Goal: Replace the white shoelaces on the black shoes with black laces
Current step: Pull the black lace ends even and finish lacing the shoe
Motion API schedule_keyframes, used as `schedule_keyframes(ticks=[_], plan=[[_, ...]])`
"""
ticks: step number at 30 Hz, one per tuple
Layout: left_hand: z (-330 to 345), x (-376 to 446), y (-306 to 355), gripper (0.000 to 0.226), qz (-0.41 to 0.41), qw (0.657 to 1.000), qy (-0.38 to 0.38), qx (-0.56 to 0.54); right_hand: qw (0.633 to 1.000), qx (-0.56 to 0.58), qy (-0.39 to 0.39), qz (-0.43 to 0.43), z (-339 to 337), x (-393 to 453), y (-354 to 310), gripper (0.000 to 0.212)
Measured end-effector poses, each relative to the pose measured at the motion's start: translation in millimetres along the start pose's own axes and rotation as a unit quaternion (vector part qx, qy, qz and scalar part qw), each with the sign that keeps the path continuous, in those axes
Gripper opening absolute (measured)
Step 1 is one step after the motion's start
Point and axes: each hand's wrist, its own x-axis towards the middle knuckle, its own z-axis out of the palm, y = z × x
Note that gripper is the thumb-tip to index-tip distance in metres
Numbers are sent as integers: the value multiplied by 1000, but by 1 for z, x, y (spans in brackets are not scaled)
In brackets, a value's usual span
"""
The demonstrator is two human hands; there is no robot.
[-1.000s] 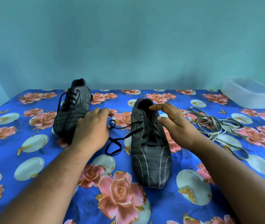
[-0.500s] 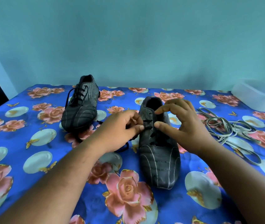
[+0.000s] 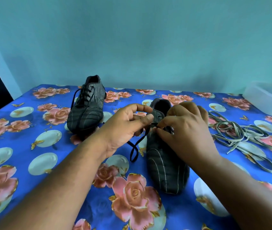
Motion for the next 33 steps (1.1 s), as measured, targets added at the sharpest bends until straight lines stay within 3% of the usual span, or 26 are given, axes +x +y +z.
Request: schedule_keyframes(ticks=[4, 6, 10, 15, 21, 26, 28, 31, 33], plan=[[2, 5, -12, 11, 68, 993, -6, 99, 993, 117, 11, 22, -6, 1, 4, 8], [7, 6, -21, 18, 106, 980, -18, 169, 980, 192, 15, 45, -8, 3, 7, 3], [15, 6, -28, 22, 140, 971, -20, 193, 944, 311, 2, 111, -18, 4, 8, 9], [19, 8, -30, 3, 130, 972, 5, 198, 870, 440, 22, 222, -31, 13, 17, 11], [22, 6, -29, 7, 117, 977, 10, 179, 792, 490, 28, 363, -30, 18, 70, 23], [23, 4, -27, 25, 124, 974, 5, 189, 719, 508, -56, 471, -24, 18, 106, 11], [22, 4, -27, 27, 122, 974, 14, 188, 745, 455, -79, 481, -20, 15, 120, 13], [23, 4, -27, 19, 120, 974, 25, 192, 874, 236, -52, 422, -13, 10, 139, 12], [25, 4, -26, 15, 123, 972, 28, 196, 921, 117, -16, 370, -11, 10, 138, 9]])
